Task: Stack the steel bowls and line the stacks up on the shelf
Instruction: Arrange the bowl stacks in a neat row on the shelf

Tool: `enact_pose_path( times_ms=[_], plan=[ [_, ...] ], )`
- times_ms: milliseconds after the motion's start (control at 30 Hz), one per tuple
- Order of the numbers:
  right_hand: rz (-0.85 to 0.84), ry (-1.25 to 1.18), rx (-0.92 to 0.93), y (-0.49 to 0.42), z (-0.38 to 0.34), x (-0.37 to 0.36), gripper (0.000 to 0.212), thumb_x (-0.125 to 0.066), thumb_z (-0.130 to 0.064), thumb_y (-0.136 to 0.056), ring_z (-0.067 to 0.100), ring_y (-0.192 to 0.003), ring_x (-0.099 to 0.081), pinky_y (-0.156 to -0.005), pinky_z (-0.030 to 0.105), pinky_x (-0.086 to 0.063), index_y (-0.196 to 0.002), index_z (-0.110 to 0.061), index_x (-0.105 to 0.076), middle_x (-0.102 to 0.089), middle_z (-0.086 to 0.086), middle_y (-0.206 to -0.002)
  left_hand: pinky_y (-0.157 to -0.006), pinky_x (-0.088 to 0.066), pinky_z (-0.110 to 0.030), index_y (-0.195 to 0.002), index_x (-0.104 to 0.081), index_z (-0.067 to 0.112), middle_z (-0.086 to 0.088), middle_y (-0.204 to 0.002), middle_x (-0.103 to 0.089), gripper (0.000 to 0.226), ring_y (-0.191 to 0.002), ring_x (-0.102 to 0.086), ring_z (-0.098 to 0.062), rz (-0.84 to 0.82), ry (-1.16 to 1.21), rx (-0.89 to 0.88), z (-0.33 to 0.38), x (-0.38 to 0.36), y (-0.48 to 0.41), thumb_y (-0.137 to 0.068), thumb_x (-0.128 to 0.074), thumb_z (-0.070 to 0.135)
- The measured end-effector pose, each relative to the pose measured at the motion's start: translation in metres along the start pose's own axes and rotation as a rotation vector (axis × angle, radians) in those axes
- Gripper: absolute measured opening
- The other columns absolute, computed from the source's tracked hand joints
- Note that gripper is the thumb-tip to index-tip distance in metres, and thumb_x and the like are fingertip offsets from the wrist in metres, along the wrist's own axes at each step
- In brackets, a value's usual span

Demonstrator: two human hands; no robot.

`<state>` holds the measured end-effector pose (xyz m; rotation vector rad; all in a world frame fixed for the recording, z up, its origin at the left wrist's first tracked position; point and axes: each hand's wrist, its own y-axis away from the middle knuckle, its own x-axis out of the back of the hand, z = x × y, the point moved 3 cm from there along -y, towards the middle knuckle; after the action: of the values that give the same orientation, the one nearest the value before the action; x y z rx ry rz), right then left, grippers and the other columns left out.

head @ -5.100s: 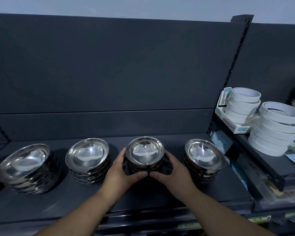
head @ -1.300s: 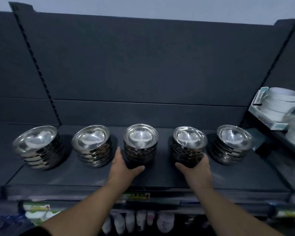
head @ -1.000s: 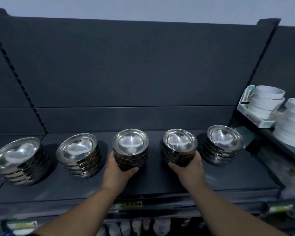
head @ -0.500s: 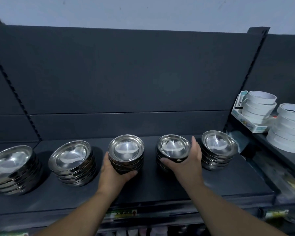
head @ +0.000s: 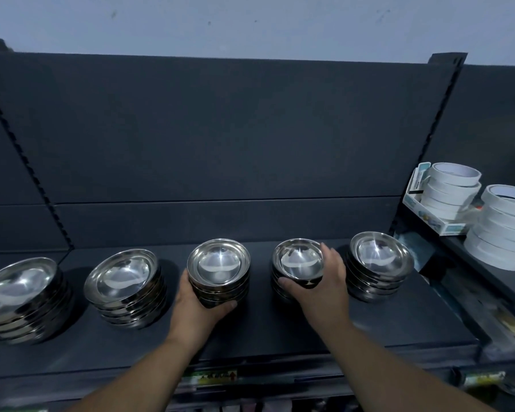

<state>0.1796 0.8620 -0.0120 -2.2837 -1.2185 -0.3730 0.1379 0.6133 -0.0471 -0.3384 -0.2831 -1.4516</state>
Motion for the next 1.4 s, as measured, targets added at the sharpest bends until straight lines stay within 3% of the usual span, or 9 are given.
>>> enact_pose_path(
  times_ms=[167, 333, 500, 800, 1167, 1400],
  plan=[
    [-0.014, 0.023, 0.006, 0.001, 0.004, -0.001, 0.097, -0.089, -0.040, -0.059, 0.015, -0.143, -0.025, -0.111, 0.024, -0.024, -0.142, -0.028, -0.040, -0.017, -0.003, -0.159, -0.101, -0.041, -0.030, -0.139, -0.031, 0.026, 0.002, -0.128, -0.057, 0.108, -0.115, -0.053, -0.015, -0.003, 0.018, -0.020, 0.002, 0.000, 0.003, -0.051, -0.093, 0.025],
    [-0.024, 0.021, -0.008, 0.004, 0.008, -0.003, 0.089, -0.087, -0.038, -0.064, 0.014, -0.144, -0.025, -0.107, 0.018, -0.021, -0.141, -0.023, -0.044, -0.014, -0.004, -0.160, -0.108, -0.041, -0.040, -0.143, -0.024, 0.029, 0.001, -0.136, -0.052, 0.126, -0.123, -0.051, -0.018, -0.017, 0.004, 0.026, -0.002, 0.001, 0.004, -0.036, -0.085, 0.053],
    [-0.037, 0.030, -0.017, 0.006, 0.009, -0.002, 0.087, -0.084, -0.044, -0.066, 0.013, -0.143, -0.026, -0.110, 0.019, -0.023, -0.141, -0.021, -0.045, -0.013, -0.006, -0.160, -0.110, -0.038, -0.038, -0.147, -0.021, 0.025, -0.001, -0.140, -0.049, 0.121, -0.127, -0.048, -0.019, -0.012, -0.021, 0.016, -0.005, 0.000, 0.005, -0.049, -0.092, 0.036],
    [0.006, 0.066, -0.017, 0.003, 0.010, -0.006, 0.082, -0.085, -0.045, -0.064, 0.016, -0.143, -0.027, -0.117, 0.034, -0.029, -0.135, -0.020, -0.053, -0.017, -0.004, -0.159, -0.111, -0.037, -0.037, -0.149, -0.018, 0.024, -0.001, -0.142, -0.048, 0.123, -0.128, -0.046, -0.018, -0.025, -0.037, 0.006, -0.008, 0.001, 0.005, -0.051, -0.092, 0.036],
    [-0.019, 0.024, -0.041, 0.004, 0.006, -0.003, 0.089, -0.088, -0.039, -0.063, 0.016, -0.144, -0.025, -0.112, 0.024, -0.024, -0.139, -0.024, -0.045, -0.017, -0.002, -0.159, -0.108, -0.038, -0.032, -0.147, -0.022, 0.023, -0.005, -0.137, -0.052, 0.111, -0.126, -0.048, -0.018, -0.014, -0.064, -0.006, -0.002, 0.001, 0.003, -0.059, -0.089, 0.026],
    [-0.005, -0.043, -0.121, 0.017, 0.019, 0.001, 0.118, -0.093, -0.028, -0.056, 0.017, -0.143, -0.025, -0.111, 0.019, -0.018, -0.150, -0.013, -0.023, -0.026, 0.005, -0.155, -0.113, -0.033, -0.035, -0.151, -0.013, 0.019, -0.002, -0.148, -0.042, 0.123, -0.134, -0.042, -0.019, 0.007, -0.055, 0.032, -0.008, 0.000, 0.006, -0.057, -0.090, 0.032]
  ],
)
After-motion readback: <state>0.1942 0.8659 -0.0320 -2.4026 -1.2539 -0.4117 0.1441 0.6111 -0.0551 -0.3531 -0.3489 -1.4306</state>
